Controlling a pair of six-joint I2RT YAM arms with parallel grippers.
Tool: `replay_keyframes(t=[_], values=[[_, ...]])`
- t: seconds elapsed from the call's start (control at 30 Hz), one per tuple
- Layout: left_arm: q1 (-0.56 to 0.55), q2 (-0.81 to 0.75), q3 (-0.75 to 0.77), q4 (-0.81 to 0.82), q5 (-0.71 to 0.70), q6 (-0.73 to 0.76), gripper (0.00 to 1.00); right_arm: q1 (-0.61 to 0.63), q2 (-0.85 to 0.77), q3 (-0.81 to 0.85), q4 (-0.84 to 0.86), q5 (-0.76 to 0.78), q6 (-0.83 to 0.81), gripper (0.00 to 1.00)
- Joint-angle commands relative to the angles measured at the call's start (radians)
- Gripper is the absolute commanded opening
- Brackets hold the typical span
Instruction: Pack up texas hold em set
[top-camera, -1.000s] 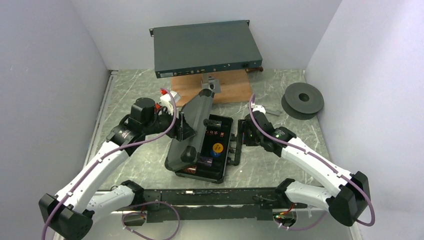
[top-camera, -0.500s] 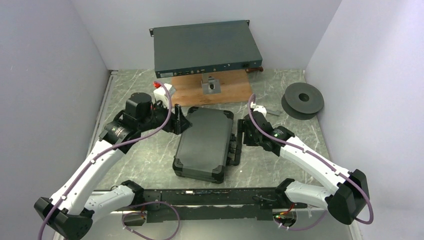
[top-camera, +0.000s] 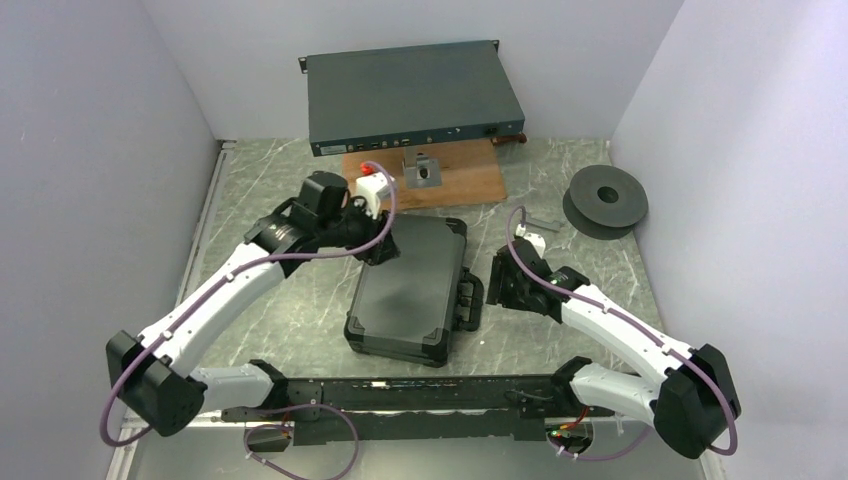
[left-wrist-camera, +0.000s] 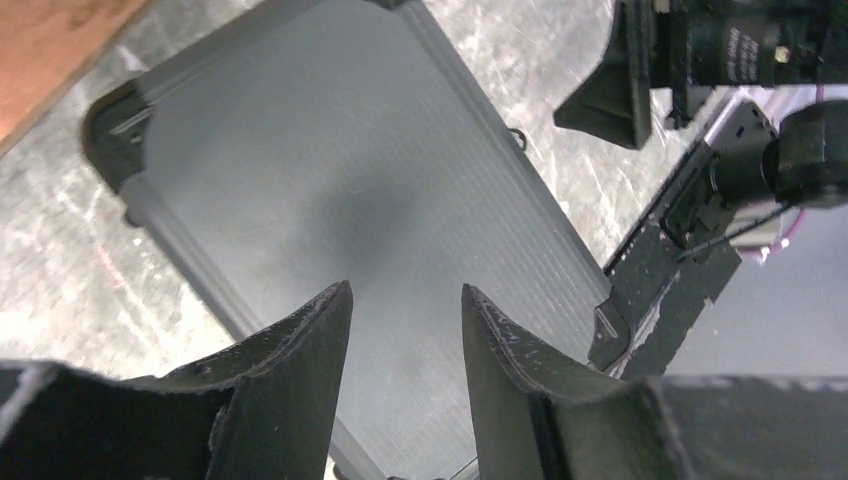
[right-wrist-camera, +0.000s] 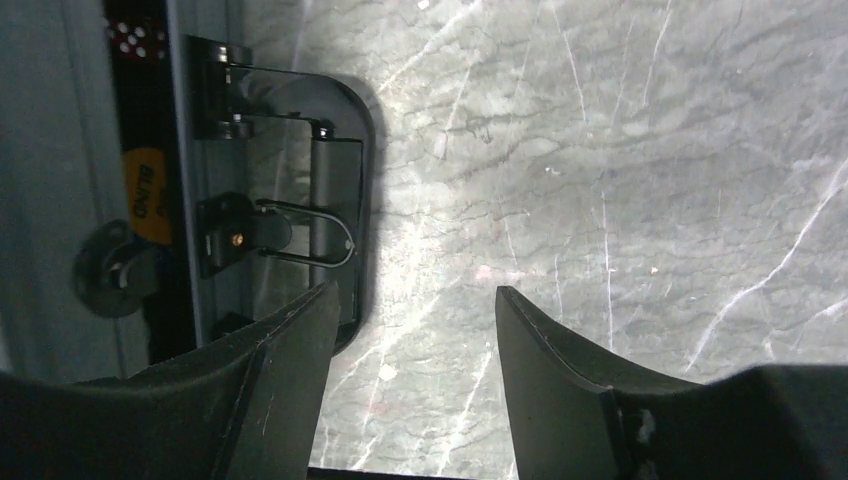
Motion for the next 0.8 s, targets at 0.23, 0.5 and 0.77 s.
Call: replay_keyframes(t=[0.23, 0.5, 0.77], values=[[-0.177, 0.246, 0.142, -0.114, 0.033, 0.263, 0.32, -0.044, 0.017, -0.038, 0.1, -0.08, 0.021, 0.59], [-0.246, 0.572, 0.388, -0.303, -0.117, 0.366, 0.0, -0.097, 0.034, -0.072, 0.155, -0.119, 0.027, 0.56], [-0.282, 0.736, 0.531, -0.448, -0.171, 0.478, 0.0, -0.144, 0.079, -0.112, 0.21, -0.208, 0.013, 0.51]])
